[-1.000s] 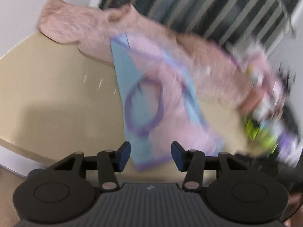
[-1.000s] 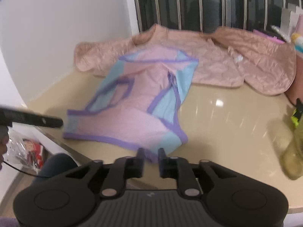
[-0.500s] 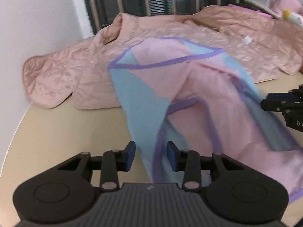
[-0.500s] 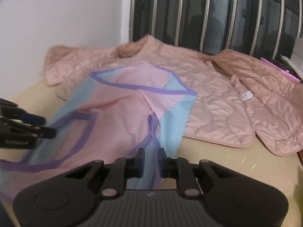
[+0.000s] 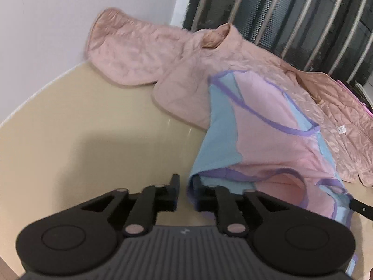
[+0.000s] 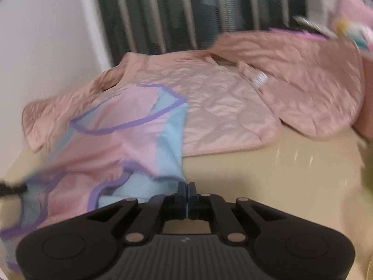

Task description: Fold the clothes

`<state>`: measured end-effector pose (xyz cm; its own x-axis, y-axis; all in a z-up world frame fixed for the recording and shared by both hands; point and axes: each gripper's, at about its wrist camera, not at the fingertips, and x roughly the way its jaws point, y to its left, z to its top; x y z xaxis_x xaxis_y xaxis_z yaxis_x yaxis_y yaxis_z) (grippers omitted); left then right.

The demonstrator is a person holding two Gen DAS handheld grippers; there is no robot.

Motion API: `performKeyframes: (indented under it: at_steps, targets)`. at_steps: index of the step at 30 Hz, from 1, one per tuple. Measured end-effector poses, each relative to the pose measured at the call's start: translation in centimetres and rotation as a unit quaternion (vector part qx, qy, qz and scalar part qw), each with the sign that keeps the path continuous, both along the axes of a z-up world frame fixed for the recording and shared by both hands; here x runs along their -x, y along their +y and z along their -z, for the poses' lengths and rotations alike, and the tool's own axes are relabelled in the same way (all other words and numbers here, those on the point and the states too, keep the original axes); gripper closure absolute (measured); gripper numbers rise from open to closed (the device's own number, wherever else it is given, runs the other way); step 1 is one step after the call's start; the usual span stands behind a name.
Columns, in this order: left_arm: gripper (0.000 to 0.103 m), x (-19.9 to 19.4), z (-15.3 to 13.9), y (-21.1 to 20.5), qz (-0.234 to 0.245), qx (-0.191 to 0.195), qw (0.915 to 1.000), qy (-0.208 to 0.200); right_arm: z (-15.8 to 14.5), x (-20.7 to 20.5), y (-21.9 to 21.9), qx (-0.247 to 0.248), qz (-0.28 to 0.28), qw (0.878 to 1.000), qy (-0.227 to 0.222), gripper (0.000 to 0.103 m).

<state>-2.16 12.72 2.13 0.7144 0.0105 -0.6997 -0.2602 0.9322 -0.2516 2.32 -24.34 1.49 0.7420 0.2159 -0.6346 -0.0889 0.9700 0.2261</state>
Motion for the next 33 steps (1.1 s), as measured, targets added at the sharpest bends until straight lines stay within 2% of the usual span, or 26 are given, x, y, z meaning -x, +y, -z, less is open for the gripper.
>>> performKeyframes:
  at_steps: [2, 3, 8, 12, 13, 14, 15, 18, 22, 24, 26, 28, 30, 33]
  targets:
    - [0.07, 0.3, -0.4, -0.4, -0.005, -0.008, 1.0, 0.003, 0.1, 0.1, -1.0, -0.017, 0.019, 1.0, 0.005, 0.088]
    - [0.063, 0.5, -0.7, -0.6, -0.006, -0.012, 0.9999, 0.004, -0.1, 0.4, -1.1, -0.017, 0.021, 1.0, 0.001, 0.086]
    - [0.061, 2.5, -2.0, -3.0, 0.057, -0.025, 0.9979, 0.02, -1.3, 2.2, 1.0, 0.016, -0.039, 0.999, 0.0, 0.085]
    - [0.061, 3.8, -1.4, -5.4, 0.089, -0.058, 0.994, 0.029, -1.0, 3.4, 3.2, 0.033, -0.088, 0.995, 0.015, 0.082]
    - [0.077, 4.0, -1.2, -5.9, 0.094, -0.067, 0.9929, 0.029, -0.6, 3.6, 3.8, 0.042, -0.091, 0.995, 0.015, 0.083]
    - [0.092, 4.1, -1.0, -6.2, 0.094, -0.074, 0.9923, 0.03, -0.4, 3.7, 4.2, 0.056, -0.089, 0.994, 0.015, 0.093]
    - [0.102, 4.2, -0.8, -6.3, 0.089, -0.078, 0.9925, 0.031, -0.3, 4.0, 4.2, 0.058, -0.088, 0.994, 0.015, 0.102]
    - [0.102, 4.7, -0.4, -5.4, 0.065, -0.069, 0.9951, 0.027, 0.0, 4.7, 3.9, 0.059, -0.085, 0.995, 0.016, 0.103]
    - [0.102, 5.2, -0.2, -3.0, 0.032, -0.016, 0.9992, 0.019, -0.1, 5.8, 3.1, 0.063, -0.058, 0.996, 0.018, 0.103]
    - [0.102, 5.4, -0.4, -2.7, 0.012, -0.032, 0.9992, 0.022, -0.2, 6.3, 2.8, 0.076, -0.036, 0.996, 0.014, 0.103]
    - [0.099, 5.6, -0.8, -2.1, 0.009, -0.008, 0.9997, 0.022, -0.4, 6.6, 2.3, 0.088, -0.013, 0.996, 0.009, 0.103]
    - [0.085, 6.0, -1.5, -2.0, 0.006, 0.007, 0.9999, 0.011, -1.2, 7.1, 2.1, 0.08, -0.019, 0.997, 0.0, 0.1]
    - [0.071, 5.8, -2.5, -2.8, 0.015, -0.006, 0.9998, -0.006, -2.3, 7.5, 2.3, 0.049, -0.053, 0.997, -0.018, 0.096]
    - [0.066, 4.1, -3.3, -5.0, 0.073, 0.02, 0.9969, -0.021, -2.7, 7.0, 4.1, 0.018, -0.115, 0.993, -0.025, 0.087]
